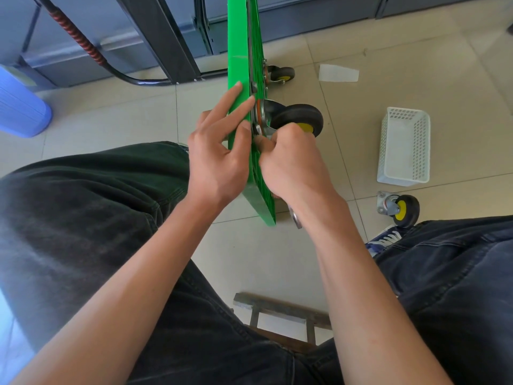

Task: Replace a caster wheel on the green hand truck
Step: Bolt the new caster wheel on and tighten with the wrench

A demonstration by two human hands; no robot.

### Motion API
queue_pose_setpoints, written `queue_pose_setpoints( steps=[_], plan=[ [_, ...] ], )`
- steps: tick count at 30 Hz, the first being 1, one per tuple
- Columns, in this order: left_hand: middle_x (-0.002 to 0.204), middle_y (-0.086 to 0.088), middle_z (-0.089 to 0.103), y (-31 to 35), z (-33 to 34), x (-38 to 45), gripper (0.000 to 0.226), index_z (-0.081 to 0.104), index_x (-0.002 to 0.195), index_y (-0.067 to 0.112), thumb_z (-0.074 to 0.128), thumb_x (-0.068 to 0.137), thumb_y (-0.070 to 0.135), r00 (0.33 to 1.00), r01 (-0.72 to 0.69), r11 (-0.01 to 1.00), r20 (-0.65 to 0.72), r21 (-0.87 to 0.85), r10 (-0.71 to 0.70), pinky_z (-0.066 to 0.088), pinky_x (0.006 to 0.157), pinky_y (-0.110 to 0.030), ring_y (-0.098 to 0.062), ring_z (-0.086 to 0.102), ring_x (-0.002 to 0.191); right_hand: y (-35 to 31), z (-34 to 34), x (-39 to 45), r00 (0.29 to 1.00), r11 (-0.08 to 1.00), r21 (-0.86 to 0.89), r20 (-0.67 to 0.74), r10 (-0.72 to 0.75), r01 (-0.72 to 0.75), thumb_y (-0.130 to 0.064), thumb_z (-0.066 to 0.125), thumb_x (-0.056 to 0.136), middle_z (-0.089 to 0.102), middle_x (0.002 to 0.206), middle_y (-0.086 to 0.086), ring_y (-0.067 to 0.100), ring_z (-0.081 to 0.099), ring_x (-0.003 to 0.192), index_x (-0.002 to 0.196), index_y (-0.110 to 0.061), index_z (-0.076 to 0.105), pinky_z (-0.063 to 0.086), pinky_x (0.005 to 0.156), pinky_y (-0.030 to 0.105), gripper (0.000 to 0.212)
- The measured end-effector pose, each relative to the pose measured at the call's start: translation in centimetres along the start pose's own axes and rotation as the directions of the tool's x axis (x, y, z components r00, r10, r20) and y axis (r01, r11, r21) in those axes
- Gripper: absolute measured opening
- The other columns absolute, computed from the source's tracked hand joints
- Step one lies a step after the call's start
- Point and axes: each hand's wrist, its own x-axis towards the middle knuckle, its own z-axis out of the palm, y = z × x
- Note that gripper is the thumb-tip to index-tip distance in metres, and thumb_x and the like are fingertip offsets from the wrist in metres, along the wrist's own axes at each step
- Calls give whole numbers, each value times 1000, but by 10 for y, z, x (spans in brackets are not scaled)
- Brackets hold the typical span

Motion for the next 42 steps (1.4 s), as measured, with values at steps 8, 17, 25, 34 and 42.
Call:
queue_pose_setpoints(
  steps=[8, 17, 25, 34, 42],
  plan=[
    [148, -2, 54, 1, 1, -1, 36, 66, 131, 12, 49, 99, 11, 1000, -9, 1000, -7, -9, 9, 34, 100, -4, -4, 48, 127, -3, -7, -6, 999, 997, -63, 39, -38, 40, -30, 53, 105, 54, 77, 8, 24, 54, 57, 81, -14, 49, 32, 49, 26, 29],
    [150, 8, 52, 1, 3, 0, 37, 66, 132, 22, 49, 100, 21, 1000, 9, 1000, 10, 9, -9, 36, 95, -4, 8, 47, 120, 11, -15, -17, 998, 990, -123, 15, -59, 61, -15, 58, 95, 56, 68, 7, 28, 55, 59, 74, -10, 56, 41, 46, 34, 22],
    [154, 14, 46, 5, -3, -1, 41, 61, 139, 24, 52, 99, 28, 997, 22, 1000, 68, 12, -23, 44, 100, -18, 0, 43, 128, 35, -33, -28, 999, 999, -38, -23, -27, 26, -5, 53, 89, 68, 76, 25, 43, 67, 67, 84, 2, 67, 58, 58, 56, 17],
    [158, 19, 37, 13, -5, -2, 51, 54, 145, 26, 54, 94, 30, 989, 38, 994, 140, 106, -53, 54, 99, -44, -14, 41, 131, 45, -47, -44, 994, 871, 482, -4, 112, -96, 2, 56, 99, 77, 84, 12, 28, 74, 60, 120, -11, 57, 57, 53, 30, 26],
    [158, 19, 37, 16, -5, -3, 52, 52, 147, 26, 54, 95, 27, 988, 62, 993, 137, 104, -76, 54, 99, -44, -14, 41, 128, 50, -48, -41, 987, 577, 807, 39, 159, -125, 7, 48, 100, 76, 91, 20, 32, 74, 70, 113, 1, 63, 62, 62, 34, 20]
  ],
)
